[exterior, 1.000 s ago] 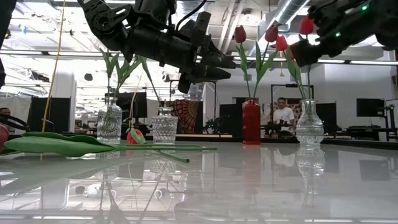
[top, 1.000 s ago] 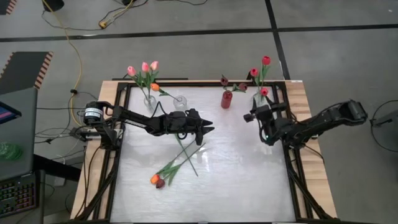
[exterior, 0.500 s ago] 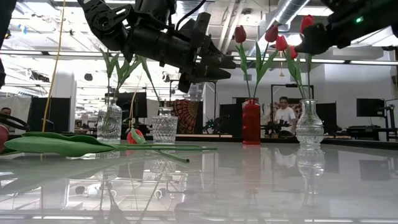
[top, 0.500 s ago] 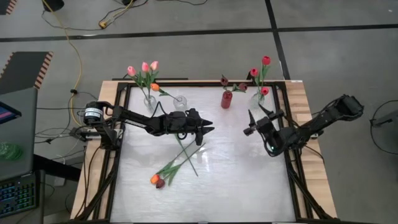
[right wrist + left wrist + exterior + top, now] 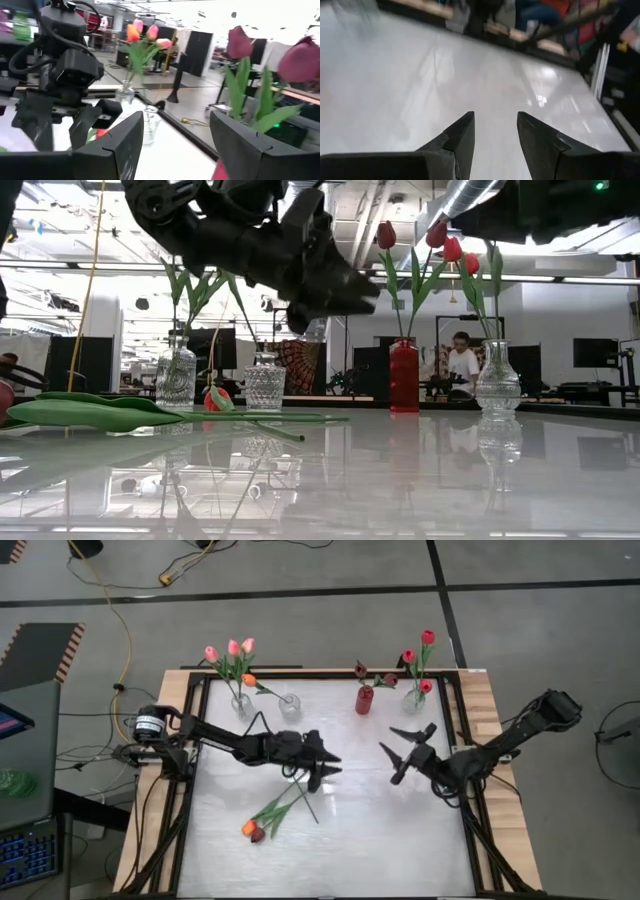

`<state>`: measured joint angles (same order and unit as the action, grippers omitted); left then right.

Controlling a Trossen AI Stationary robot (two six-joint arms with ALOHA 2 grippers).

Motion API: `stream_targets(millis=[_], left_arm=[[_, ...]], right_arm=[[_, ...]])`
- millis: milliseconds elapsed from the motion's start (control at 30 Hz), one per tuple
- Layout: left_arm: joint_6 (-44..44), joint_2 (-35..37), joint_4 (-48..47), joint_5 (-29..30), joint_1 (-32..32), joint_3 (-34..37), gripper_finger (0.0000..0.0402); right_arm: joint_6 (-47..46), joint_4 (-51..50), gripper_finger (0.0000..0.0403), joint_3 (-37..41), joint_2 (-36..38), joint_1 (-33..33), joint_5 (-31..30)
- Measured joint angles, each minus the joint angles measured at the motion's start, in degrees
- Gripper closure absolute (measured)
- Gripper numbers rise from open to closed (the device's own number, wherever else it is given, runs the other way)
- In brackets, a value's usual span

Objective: Sort flowers into vase by color
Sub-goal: Put the orange flower into the middle transparent vase

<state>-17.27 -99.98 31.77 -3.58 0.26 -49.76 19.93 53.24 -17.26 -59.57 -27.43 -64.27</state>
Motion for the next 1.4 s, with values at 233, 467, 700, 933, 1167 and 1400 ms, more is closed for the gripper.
stream_targets(millis=[233, 467, 700, 933, 1167, 1400], left_arm=[[-13.2, 0.0, -12.2, 0.8, -2.8, 0.0, 0.0267], [-29.3, 0.0, -22.1, -4.9, -3.2, 0.0, 0.0267], [-39.3, 0.7, -27.2, -9.3, -2.9, 0.0, 0.0267], [-44.9, 7.3, -41.9, -2.7, -2.9, 0.0, 0.0267], [-56.4, 13.5, -57.3, 9.1, -2.8, 0.0, 0.0267], [-62.3, 10.9, -60.8, 16.1, -1.8, 0.0, 0.0267]], right_arm=[[-3.4, -2.0, 0.0147, 0.0, 0.0, 2.2, 4.9], [-3.6, -5.7, 0.0147, 0.0, 0.0, 3.2, 7.5], [-3.6, -14.0, 0.0147, 0.0, 0.0, 3.2, 7.5], [-4.5, -17.1, 0.0147, 0.0, 0.0, 3.2, 7.5], [-9.6, -19.4, 0.0147, 0.0, 0.0, 4.2, 7.5], [-14.0, -21.9, 0.0147, 0.0, 0.0, 5.6, 7.5]])
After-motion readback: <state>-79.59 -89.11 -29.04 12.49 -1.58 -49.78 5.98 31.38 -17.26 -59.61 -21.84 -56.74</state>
